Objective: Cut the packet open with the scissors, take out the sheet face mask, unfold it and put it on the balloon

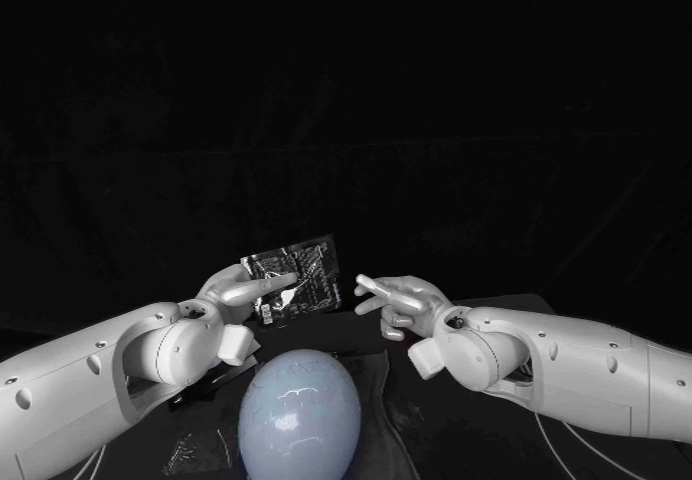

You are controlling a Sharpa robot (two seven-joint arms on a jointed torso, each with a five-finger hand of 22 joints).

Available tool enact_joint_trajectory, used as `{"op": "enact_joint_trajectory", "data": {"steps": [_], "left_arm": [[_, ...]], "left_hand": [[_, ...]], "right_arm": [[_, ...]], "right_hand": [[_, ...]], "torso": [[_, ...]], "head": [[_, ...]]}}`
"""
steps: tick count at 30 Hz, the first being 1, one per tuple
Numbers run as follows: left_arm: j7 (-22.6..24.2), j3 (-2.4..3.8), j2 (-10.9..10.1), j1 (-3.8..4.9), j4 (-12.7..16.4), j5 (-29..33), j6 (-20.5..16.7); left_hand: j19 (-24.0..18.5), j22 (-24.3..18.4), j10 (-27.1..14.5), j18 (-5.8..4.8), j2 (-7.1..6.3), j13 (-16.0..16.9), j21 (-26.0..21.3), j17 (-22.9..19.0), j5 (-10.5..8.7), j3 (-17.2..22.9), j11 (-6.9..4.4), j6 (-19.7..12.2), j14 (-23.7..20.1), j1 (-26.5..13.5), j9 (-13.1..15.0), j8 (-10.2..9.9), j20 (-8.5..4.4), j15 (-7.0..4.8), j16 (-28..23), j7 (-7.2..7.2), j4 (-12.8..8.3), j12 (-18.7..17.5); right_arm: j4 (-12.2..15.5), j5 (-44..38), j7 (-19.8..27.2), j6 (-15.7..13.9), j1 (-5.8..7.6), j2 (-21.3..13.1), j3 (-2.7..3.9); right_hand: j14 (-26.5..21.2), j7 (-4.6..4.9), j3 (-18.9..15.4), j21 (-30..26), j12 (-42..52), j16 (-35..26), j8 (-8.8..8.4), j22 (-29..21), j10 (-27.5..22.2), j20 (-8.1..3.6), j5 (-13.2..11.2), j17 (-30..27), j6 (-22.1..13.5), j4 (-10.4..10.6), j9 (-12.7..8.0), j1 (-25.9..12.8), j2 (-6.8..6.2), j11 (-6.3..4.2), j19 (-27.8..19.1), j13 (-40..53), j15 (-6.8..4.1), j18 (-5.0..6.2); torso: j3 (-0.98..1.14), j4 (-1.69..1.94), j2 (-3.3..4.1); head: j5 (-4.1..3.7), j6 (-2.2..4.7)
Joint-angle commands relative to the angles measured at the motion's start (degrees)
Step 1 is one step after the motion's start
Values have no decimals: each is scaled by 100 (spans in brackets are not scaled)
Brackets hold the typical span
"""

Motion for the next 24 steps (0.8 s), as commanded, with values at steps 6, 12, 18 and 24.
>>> {"op": "enact_joint_trajectory", "data": {"steps": [6,12,18,24], "left_arm": [[53,6,-3,7,-1,-29,93],[51,6,-25,7,-2,-32,168],[104,5,-73,7,-1,-34,405],[194,3,-151,7,2,-30,626]], "left_hand": [[-13,5,23,69,62,3,-23,10,17,2,-7,-6,-40,-32,677,17,16,-10,-40,46,-51,-19],[-12,6,24,69,64,3,-22,11,17,4,-6,-7,-39,-35,679,17,17,-9,-40,46,-52,-18],[-10,6,26,69,66,3,-20,13,17,4,-6,-7,-36,-45,683,17,17,-9,-39,47,-53,-17],[-7,7,29,69,68,4,-18,16,17,3,-5,-9,-32,-56,688,17,18,-8,-39,48,-54,-15]], "right_arm": [[57,-9,254,82,2,-104,2],[81,-251,483,-61,8,-200,0],[67,-561,771,-169,45,-255,-1],[-61,-992,909,-163,191,-220,-13]], "right_hand": [[207,41,-156,-19,-131,22,-102,13,-51,-5,-8,0,-40,-29,-160,-19,-57,25,-5,0,-8,-9],[101,187,-150,-438,-399,-120,-453,-242,-384,94,-7,-285,-172,-142,-547,12,-140,170,-287,-6,115,72],[-458,388,-148,-1714,-440,-684,-985,-1031,-1367,302,-13,-1422,53,-411,-1114,146,-161,426,-1189,-239,339,311],[-578,471,-153,-1931,-404,-711,-1281,-1191,-1766,403,-10,-1547,230,-622,-1444,246,-179,507,-1356,-424,424,356]], "torso": [[1,4,0],[-5,-3,-2],[-2,0,-3],[-14,4,-9]], "head": [[5,-25],[19,-41],[31,-60],[56,-124]]}}
